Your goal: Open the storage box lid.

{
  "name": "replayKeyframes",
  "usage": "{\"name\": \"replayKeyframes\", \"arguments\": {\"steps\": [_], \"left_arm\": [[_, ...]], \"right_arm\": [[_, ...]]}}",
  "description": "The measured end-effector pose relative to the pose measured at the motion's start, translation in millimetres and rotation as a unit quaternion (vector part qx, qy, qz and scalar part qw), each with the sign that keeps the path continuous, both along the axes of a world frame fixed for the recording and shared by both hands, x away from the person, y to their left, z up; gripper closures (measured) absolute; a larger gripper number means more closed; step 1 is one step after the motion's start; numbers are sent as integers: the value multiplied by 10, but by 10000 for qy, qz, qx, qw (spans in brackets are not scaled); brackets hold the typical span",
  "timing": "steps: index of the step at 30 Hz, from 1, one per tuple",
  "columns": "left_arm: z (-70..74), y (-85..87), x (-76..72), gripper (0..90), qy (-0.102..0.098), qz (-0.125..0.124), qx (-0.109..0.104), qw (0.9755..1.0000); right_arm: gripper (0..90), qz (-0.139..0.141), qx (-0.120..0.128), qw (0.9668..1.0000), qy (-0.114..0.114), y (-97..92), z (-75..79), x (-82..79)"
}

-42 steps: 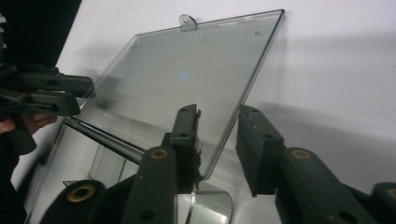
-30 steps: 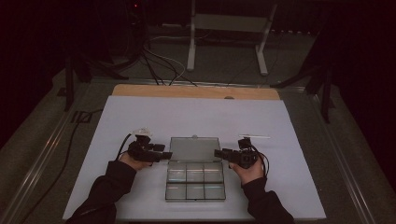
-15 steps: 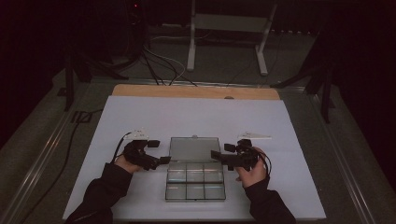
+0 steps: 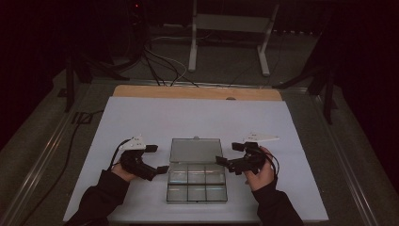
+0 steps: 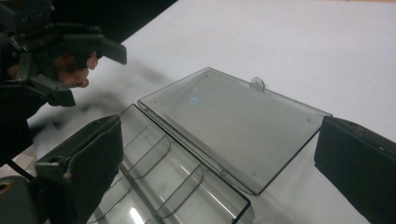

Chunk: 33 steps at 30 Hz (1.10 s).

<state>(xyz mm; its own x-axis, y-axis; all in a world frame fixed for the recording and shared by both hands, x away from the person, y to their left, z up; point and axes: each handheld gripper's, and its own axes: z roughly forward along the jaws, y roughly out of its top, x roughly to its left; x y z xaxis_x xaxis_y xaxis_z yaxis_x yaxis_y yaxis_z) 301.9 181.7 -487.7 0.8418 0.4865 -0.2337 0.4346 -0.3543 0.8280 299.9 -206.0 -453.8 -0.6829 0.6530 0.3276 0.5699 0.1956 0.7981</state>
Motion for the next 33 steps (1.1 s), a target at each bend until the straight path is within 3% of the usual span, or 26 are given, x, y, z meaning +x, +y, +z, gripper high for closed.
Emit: {"name": "replayKeyframes", "arguments": {"steps": [5, 8, 16, 23, 33], "left_arm": [[-17, 46, -67, 14, -55, -20, 41, 10000], [-31, 73, -96, 14, -108, 2, 66, 9999], [-79, 147, -113, 14, -27, 11, 74, 10000], [-125, 167, -152, 15, -30, -37, 163, 9999], [-164, 213, -217, 15, 13, -14, 123, 9999]], "right_arm": [[0, 6, -54, 10000, -74, -92, 36, -19], [0, -28, -138, 9996, -237, -146, 47, -45], [0, -92, -268, 9985, -463, -309, 52, -121], [0, -229, -280, 9985, -406, -513, 40, -166], [0, -521, -339, 9976, -313, -851, -74, -254]]}}
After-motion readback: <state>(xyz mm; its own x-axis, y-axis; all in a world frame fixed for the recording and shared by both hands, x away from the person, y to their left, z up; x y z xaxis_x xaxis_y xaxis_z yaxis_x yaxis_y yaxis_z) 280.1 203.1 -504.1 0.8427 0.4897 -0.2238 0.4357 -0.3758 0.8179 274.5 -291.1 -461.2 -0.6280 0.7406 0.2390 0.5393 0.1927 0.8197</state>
